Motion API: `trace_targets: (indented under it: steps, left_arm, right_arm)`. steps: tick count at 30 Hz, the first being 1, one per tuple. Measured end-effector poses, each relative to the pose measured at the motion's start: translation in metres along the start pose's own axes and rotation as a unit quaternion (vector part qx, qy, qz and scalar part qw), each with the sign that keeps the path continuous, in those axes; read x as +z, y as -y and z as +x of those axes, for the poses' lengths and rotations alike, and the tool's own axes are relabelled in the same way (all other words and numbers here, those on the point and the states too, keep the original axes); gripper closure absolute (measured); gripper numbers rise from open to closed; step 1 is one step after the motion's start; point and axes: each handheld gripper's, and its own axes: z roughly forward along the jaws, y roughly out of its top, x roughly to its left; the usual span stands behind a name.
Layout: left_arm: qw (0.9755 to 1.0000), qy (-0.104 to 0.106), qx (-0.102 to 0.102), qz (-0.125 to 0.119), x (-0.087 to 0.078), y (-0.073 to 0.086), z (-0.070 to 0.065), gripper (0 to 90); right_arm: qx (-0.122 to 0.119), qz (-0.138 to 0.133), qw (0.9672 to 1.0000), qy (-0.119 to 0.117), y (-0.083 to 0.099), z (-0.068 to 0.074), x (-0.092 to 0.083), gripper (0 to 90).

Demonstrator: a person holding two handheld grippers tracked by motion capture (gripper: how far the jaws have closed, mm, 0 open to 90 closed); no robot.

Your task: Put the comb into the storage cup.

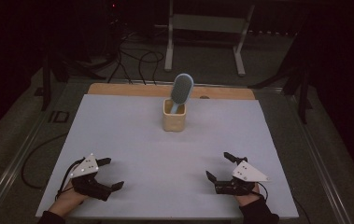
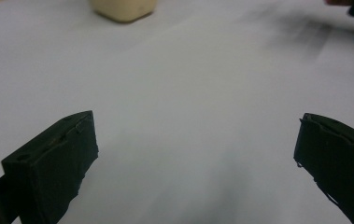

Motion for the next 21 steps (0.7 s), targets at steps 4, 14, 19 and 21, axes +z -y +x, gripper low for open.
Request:
trace_targets:
  steps: [4,14,19,21]
  left_arm:
    - [0.9998,-0.014,-0.007,0.01,-0.005,0.009,0.0,0.0]
    - [0.9991,-0.037,-0.018,0.005,-0.024,0.021,-0.003,0.0]
    - [0.9985,-0.05,-0.018,0.01,-0.026,0.026,-0.005,0.0]
    - [0.9983,-0.055,-0.019,0.011,-0.026,0.028,-0.005,0.0]
  right_arm:
    - [0.001,0.0,1.0,0.0,0.0,0.0,0.0,8.9]
    - [-0.002,0.001,1.0,-0.003,0.0,0.0,0.0,8.9]
    - [-0.001,0.004,1.0,-0.006,0.001,0.001,0.001,8.9]
    - [0.0,0.004,1.0,-0.006,0.002,0.0,0.002,8.9]
